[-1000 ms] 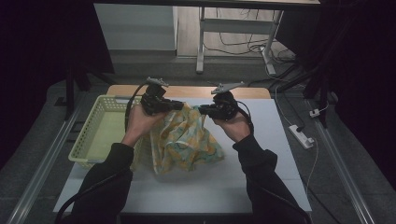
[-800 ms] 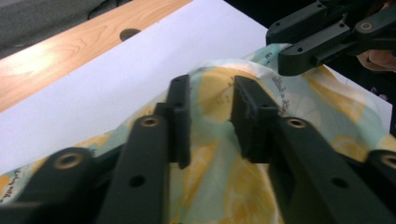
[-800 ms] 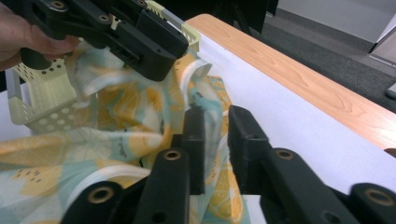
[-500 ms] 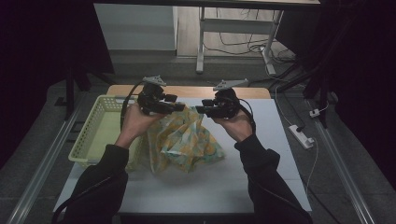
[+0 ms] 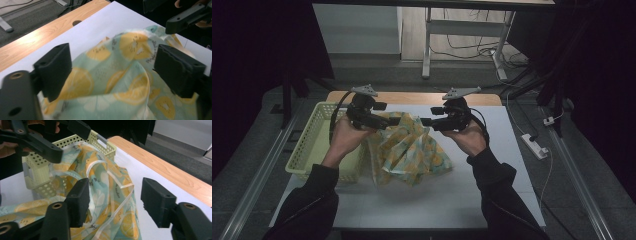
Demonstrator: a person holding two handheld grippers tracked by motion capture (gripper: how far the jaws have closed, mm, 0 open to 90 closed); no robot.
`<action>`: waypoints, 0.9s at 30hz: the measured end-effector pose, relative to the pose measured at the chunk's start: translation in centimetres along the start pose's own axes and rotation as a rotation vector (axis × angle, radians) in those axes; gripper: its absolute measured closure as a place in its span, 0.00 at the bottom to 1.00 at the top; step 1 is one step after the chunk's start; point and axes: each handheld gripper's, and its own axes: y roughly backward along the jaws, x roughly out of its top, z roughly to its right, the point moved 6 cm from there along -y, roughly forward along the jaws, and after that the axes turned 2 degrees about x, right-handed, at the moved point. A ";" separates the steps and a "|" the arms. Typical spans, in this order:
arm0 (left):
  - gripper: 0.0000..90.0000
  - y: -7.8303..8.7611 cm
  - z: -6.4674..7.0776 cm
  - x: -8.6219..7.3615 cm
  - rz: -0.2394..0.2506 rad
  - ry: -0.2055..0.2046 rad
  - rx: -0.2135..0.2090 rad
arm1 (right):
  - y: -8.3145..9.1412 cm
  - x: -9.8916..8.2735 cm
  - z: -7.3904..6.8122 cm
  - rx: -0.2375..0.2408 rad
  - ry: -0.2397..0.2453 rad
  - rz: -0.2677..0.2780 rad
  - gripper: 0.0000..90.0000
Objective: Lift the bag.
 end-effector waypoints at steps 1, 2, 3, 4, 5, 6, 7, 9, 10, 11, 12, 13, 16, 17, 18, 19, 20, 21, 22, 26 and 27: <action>0.14 0.2 0.0 -0.2 0.001 -0.001 0.008 | 0.1 -0.1 0.0 0.002 -0.002 0.003 0.42; 0.13 0.4 0.0 -0.5 0.000 -0.002 0.015 | 0.2 -0.2 -0.1 0.004 -0.003 0.005 0.41; 0.11 0.6 0.0 -0.7 -0.001 0.000 0.013 | 0.3 -0.3 -0.1 0.005 -0.005 0.007 0.39; 0.10 0.7 0.0 -1.0 -0.002 0.007 0.013 | 0.4 -0.4 -0.1 0.006 -0.007 0.010 0.38; 0.09 0.8 0.0 -1.2 -0.005 0.007 0.020 | 0.5 -0.5 -0.1 0.007 -0.010 0.012 0.36; 0.08 1.0 -0.1 -1.6 -0.011 0.001 0.037 | 0.6 -0.5 -0.1 0.005 -0.010 0.014 0.34; 0.07 1.1 -0.1 -1.8 -0.016 -0.003 0.048 | 0.6 -0.7 -0.2 0.004 -0.010 0.015 0.32; 0.04 1.5 -0.2 -2.3 -0.011 -0.008 0.069 | 0.7 -0.9 -0.3 0.004 -0.009 0.018 0.29; 0.04 1.7 -0.2 -2.6 -0.006 -0.006 0.068 | 0.8 -1.0 -0.3 0.004 -0.011 0.019 0.27; 0.03 2.0 -0.2 -2.8 0.000 -0.001 0.069 | 0.8 -1.1 -0.4 0.005 -0.013 0.020 0.25; 0.02 2.2 -0.2 -3.0 0.007 0.002 0.069 | 0.8 -1.2 -0.4 0.005 -0.015 0.019 0.24; 0.00 2.4 -0.2 -3.3 0.011 0.003 0.068 | 0.8 -1.3 -0.5 0.007 -0.015 0.020 0.23; 0.00 3.1 -0.1 -4.1 0.020 0.009 0.072 | 0.8 -1.7 -0.6 0.006 -0.020 0.011 0.18; 0.00 3.3 -0.1 -4.4 0.019 0.012 0.068 | 0.9 -1.9 -0.7 0.005 -0.024 0.008 0.16; 0.00 3.5 0.0 -4.6 0.019 0.013 0.066 | 0.9 -2.0 -0.7 0.001 -0.024 0.004 0.14; 0.00 3.7 0.0 -5.0 0.023 0.015 0.066 | 0.9 -2.2 -0.7 0.000 -0.025 0.003 0.14; 0.00 3.9 0.0 -5.4 0.024 0.014 0.068 | 0.9 -2.4 -0.8 0.001 -0.025 0.002 0.14; 0.00 4.0 0.0 -5.7 0.025 0.012 0.071 | 0.9 -2.6 -0.8 0.005 -0.028 0.001 0.12; 0.00 4.1 0.0 -6.1 0.026 0.014 0.077 | 0.9 -2.9 -0.8 0.003 -0.030 -0.001 0.11; 0.00 4.3 -0.1 -7.3 0.038 0.025 0.088 | 0.8 -3.8 -0.9 -0.005 -0.022 -0.010 0.09; 0.00 4.3 -0.1 -7.6 0.043 0.027 0.086 | 0.9 -4.0 -1.0 -0.007 -0.022 -0.009 0.08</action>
